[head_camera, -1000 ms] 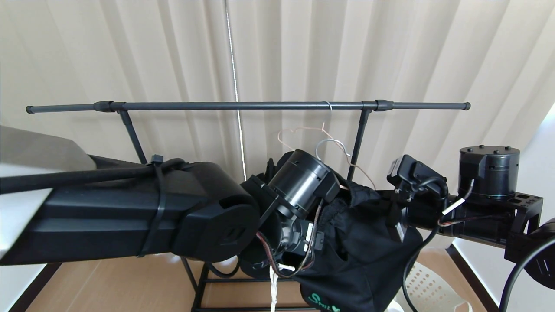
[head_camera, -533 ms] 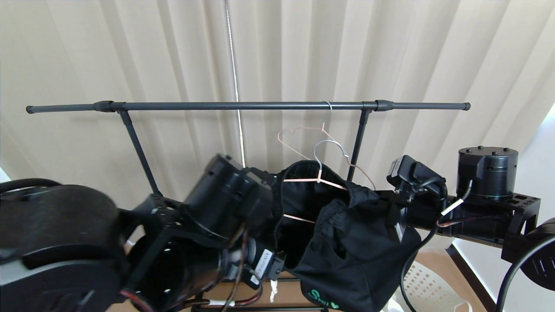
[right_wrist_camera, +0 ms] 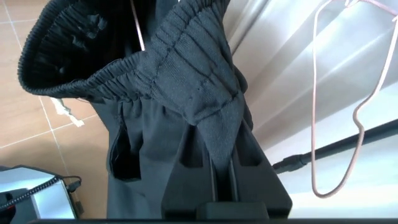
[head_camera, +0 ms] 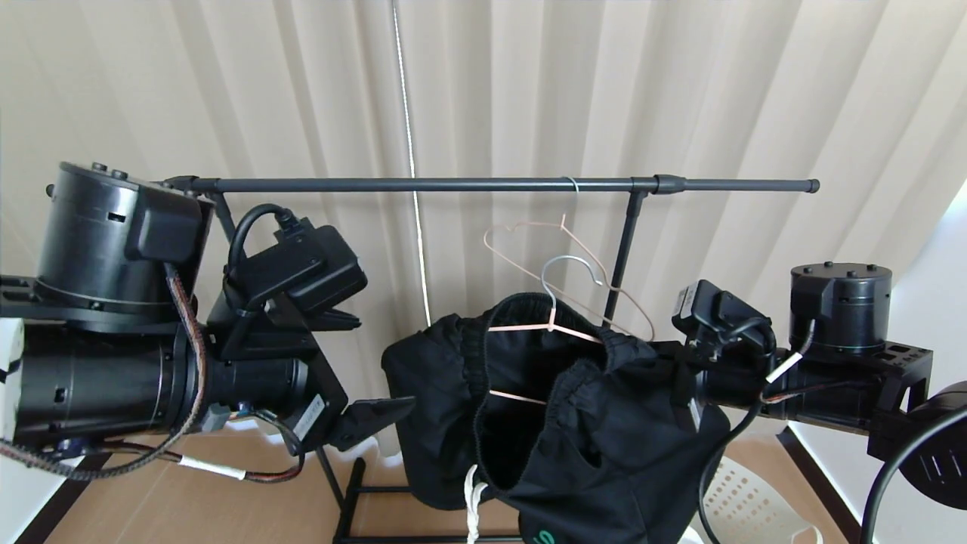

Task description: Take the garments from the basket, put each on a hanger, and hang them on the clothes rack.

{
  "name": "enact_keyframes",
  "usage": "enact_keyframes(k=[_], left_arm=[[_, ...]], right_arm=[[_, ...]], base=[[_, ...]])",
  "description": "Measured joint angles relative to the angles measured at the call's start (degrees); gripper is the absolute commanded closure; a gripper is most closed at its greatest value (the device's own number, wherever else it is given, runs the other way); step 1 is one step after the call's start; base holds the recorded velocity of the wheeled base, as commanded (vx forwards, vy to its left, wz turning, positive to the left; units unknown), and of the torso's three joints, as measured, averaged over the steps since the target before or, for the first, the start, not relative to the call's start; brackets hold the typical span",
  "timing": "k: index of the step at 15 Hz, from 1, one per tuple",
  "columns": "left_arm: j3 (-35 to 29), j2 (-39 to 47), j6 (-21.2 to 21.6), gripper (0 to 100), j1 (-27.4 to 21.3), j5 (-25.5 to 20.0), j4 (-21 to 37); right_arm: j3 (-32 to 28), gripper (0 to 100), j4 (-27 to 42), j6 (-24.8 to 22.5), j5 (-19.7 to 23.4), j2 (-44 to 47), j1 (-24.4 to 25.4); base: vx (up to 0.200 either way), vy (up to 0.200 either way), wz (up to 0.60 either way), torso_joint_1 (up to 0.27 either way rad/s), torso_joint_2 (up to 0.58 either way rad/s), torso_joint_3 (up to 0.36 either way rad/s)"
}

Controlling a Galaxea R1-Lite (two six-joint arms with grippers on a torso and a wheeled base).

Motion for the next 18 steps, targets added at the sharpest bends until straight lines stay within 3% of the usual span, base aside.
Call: enact_keyframes(k=[2,4,8,11,18], left_arm=[[-2.54,2.88,3.67,0,2.73,-6.24,-0.09],[-5.92,6.86,6.67,0,3.72,-15.69,-0.09],[-11.06,14.88,20.86,0,5.4,-25.02,0.13],[-12.73,19.1,25.48,0,5.81,-25.59,0.2],[-16.26,23.98,24.66,0,5.61,-25.67,-0.2]], right_arm=[[0.45,100,-0.1,0.0,3.15,-0.02,0.0],[0.91,100,-0.11,0.0,5.34,-0.13,-0.11],[1.22,100,-0.11,0.0,6.57,-0.33,-0.16],[1.39,100,-0.11,0.0,6.7,-0.77,-0.16],[3.06,100,-0.1,-0.27,9.08,-3.02,0.0]], base=[[0.0,0.0,0.0,0.0,0.0,0.0],[0.0,0.0,0.0,0.0,0.0,0.0],[0.0,0.0,0.0,0.0,0.0,0.0],[0.0,0.0,0.0,0.0,0.0,0.0],[0.0,0.0,0.0,0.0,0.0,0.0]])
